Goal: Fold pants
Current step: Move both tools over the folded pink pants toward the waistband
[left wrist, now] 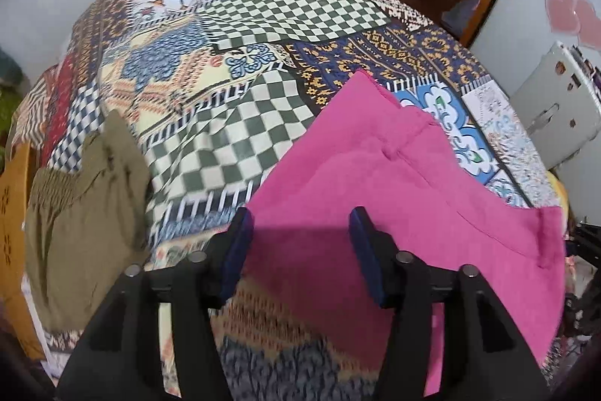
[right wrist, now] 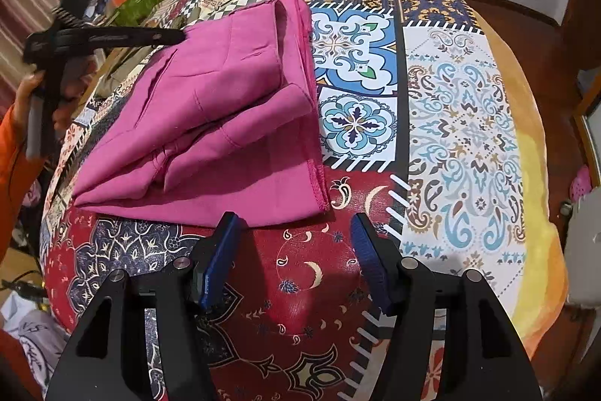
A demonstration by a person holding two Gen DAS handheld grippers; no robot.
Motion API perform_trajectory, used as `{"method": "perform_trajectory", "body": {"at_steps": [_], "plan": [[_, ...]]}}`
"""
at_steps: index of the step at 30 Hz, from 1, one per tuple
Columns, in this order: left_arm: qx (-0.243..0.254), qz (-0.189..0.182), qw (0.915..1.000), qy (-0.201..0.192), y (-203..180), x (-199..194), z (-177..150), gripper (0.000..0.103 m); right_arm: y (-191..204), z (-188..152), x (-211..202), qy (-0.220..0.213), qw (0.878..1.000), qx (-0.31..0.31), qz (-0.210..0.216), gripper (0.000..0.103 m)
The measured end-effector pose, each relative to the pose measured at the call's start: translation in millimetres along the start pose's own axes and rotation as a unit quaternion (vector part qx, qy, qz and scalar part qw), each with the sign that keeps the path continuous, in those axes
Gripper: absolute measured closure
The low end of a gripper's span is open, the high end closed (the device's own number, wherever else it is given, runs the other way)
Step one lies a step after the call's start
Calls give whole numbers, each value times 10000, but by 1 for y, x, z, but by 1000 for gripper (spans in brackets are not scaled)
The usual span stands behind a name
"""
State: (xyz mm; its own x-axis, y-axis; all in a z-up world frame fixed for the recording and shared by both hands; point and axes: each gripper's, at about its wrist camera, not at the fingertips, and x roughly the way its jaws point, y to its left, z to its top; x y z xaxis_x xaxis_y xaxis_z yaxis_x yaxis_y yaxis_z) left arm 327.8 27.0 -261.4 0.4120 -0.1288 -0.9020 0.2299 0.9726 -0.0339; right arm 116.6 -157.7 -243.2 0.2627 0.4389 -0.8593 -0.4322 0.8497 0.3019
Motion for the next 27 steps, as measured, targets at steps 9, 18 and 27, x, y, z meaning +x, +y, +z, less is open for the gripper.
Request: {"method": "perform_trajectory", "body": {"at_steps": [9, 18, 27], "plan": [[-97, -414, 9985, 348, 12, 21, -5, 46, -5, 17, 17, -74, 9999, -24, 87, 46], [-357, -300, 9982, 373, 19, -1, -38, 51, -12, 32, 14, -204, 9993, -12, -308, 45], [-666, -115, 9971, 338, 12, -42, -84, 52, -16, 24, -15, -552, 9978, 94, -357, 45]]}}
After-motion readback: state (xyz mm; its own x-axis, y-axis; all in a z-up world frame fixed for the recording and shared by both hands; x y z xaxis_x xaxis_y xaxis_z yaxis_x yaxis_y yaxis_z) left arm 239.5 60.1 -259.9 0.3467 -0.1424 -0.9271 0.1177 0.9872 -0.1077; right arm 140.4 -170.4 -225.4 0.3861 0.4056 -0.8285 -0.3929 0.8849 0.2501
